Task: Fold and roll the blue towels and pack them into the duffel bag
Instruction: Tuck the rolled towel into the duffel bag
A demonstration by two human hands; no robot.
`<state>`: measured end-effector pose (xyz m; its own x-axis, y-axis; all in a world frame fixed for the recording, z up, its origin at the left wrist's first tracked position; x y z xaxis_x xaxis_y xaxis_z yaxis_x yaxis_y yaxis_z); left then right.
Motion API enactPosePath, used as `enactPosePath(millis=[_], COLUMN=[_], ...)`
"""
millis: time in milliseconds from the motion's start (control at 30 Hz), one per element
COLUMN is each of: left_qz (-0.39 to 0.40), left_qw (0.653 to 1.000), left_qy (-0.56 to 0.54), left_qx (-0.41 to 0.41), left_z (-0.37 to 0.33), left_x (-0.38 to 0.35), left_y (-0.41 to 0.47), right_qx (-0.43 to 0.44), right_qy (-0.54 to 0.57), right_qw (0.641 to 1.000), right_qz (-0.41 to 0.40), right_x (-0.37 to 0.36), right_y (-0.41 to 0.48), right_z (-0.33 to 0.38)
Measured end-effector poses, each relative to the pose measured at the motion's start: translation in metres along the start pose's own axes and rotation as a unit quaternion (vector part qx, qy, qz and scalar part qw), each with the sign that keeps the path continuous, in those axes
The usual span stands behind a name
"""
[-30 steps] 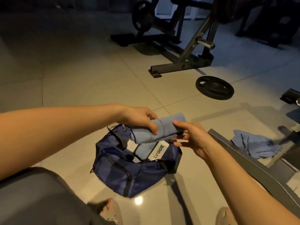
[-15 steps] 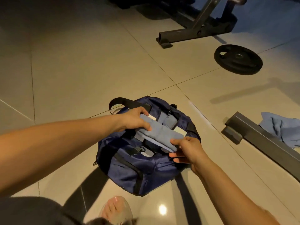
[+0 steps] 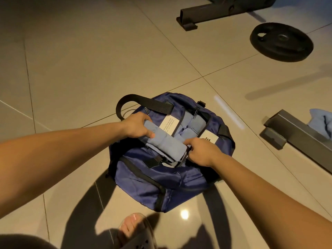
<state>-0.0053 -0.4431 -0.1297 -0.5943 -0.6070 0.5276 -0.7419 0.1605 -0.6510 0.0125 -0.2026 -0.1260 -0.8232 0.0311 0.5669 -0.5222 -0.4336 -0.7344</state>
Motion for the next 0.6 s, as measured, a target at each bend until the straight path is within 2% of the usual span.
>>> enactPosePath(millis=[100,233,500,600], left_qz=[0.002,0.006,0.052,0.080], left_qw=[1.000,1.000,0.998,0.995], left_qy=[0.020,0.025,0.008,0.041], left_qx=[0.001,0.010,-0.028,-0.038], left_z=[-0.004,-0.002,-0.021,-0.035], left_x=[-0.001,-0.001,-0.008,-0.025], left_y=[0.002,0.003,-0.002,0.000], right_qx=[-0.013,-0.022,0.072,0.094], right_qy=[-0.091,-0.154,-0.096,-0.069], right_qw=[0.995,0.987,0.993,0.993], right_qz=[0.042,0.035,0.017,0.012], right_x=[-0.005,-0.001,0.001,-0.003], right_y=[0.003,0.003,-0.037,-0.052], right_z=[0.001,-0.001,-0.019,-0.030])
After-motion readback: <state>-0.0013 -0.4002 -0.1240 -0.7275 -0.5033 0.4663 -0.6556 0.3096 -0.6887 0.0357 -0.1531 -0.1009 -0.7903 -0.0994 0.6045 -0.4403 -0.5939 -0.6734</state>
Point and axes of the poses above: each hand's wrist, its own y-axis towards the middle knuckle, its own x-axis out of the back of the hand, z = x × y, the point moved 7 cm from there along y, towards the middle knuckle, and after that the axes turned 15 degrees about z, right-handed, at the moved point
